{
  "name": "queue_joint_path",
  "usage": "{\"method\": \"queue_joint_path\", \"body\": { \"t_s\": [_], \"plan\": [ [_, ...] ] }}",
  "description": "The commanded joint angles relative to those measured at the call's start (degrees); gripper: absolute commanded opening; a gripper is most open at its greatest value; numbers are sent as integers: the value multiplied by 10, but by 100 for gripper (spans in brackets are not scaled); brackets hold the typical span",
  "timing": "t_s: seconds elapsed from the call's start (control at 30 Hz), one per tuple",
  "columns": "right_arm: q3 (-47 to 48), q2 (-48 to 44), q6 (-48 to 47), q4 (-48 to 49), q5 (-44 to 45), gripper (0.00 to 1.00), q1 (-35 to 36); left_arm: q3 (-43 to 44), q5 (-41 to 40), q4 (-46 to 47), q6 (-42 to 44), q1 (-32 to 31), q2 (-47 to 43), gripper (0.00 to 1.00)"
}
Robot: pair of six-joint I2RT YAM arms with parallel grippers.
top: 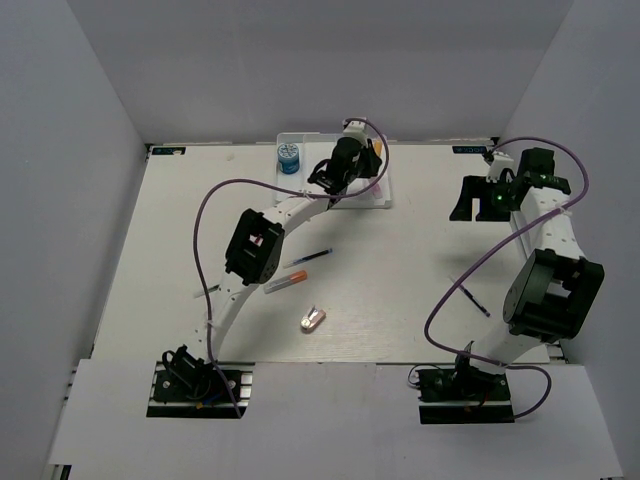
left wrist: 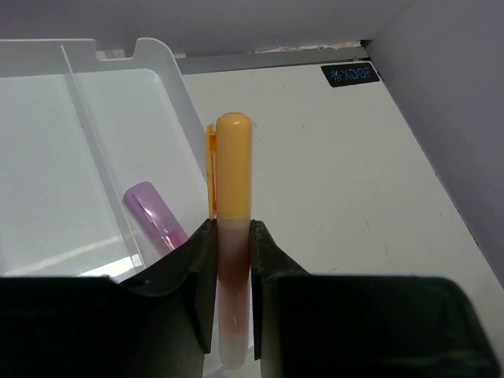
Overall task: Sort the stationery into containers
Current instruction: Place the pen in the storage box.
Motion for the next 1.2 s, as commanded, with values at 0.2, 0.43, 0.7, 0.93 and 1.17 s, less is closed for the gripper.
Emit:
{"method": "queue_joint_path", "body": {
  "t_s": [0.2, 0.43, 0.7, 0.93, 1.17],
  "plan": [
    [-22, -41, -84, -24, 11, 85, -3, 22, 0, 66, -19, -2, 27, 21],
    [-40, -62, -114, -46, 0, 84, 0, 25, 6, 80, -23, -2, 45, 35],
    [-30, -76, -130, -60, 0, 84, 4, 27, -4, 79, -13, -2, 44, 69],
    [4, -128, -193, -76, -42, 76, 49, 15, -22, 29, -16, 46, -91, 75],
    [-38, -134, -231, -60, -31, 73, 269, -26, 144, -224, -85, 189, -274, 86]
  ]
}}
